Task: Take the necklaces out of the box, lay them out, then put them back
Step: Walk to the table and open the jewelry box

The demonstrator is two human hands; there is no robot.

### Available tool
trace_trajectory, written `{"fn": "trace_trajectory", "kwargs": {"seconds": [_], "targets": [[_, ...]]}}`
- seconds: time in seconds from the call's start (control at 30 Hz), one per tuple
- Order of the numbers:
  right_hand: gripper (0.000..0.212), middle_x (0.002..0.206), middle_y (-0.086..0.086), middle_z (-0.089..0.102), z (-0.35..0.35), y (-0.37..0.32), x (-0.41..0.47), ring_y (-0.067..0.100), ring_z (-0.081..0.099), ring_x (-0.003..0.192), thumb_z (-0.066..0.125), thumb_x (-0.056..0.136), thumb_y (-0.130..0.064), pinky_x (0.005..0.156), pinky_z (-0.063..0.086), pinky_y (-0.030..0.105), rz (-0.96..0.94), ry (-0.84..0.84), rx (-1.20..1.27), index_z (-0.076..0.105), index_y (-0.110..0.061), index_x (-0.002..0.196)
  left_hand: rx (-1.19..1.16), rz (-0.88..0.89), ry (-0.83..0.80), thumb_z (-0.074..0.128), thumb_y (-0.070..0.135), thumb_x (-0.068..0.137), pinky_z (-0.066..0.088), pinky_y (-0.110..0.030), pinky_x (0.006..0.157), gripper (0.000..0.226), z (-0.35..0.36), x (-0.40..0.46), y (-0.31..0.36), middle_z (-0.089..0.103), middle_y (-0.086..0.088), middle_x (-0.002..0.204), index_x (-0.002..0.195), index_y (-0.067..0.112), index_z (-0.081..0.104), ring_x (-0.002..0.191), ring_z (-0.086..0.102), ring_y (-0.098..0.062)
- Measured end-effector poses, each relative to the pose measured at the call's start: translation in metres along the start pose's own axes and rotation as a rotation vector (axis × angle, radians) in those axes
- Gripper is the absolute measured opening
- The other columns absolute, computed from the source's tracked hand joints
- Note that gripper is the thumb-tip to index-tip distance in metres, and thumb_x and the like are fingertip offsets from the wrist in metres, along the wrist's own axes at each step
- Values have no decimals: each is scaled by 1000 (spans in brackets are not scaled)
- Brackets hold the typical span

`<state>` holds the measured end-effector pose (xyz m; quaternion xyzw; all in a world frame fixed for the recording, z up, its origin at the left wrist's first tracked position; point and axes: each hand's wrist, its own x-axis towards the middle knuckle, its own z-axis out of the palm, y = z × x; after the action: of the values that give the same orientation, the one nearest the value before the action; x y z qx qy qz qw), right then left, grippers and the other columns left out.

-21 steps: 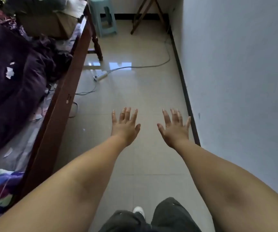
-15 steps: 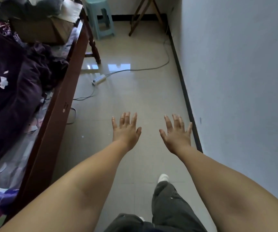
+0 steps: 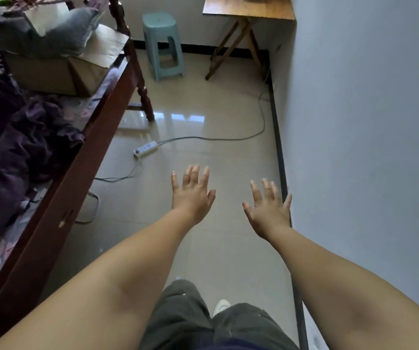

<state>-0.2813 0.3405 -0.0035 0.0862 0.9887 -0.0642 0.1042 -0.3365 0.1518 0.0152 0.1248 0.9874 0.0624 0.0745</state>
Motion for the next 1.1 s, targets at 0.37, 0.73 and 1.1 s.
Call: {"fn": "trace_trajectory", "kwargs": {"seconds": [0.37,0.73,1.1], "targets": [[60,160,3,-7,-52,-43,288,23,-9,146,22,96,-50,111,-7,59,-19,8,41,-3,-32,148,1,-64,-8,25,43,97,-6,-54,113,61,-38,274,-69,5,-7,157,147,21,-1,145,-3,-22],[59,160,5,-2,-107,-23,531,24,-6,146,22,97,-48,112,-3,59,108,-14,72,1,-29,149,66,72,-89,23,44,97,-6,-55,112,60,-71,547,-66,6,-8,158,147,21,0,144,-2,-24],[59,160,3,0,-200,64,837,21,-5,146,24,96,-49,113,-4,57,86,-8,47,3,-30,149,-5,50,-56,24,44,98,-5,-52,114,58,-117,857,4,7,-7,158,147,22,3,144,-1,-22]]}}
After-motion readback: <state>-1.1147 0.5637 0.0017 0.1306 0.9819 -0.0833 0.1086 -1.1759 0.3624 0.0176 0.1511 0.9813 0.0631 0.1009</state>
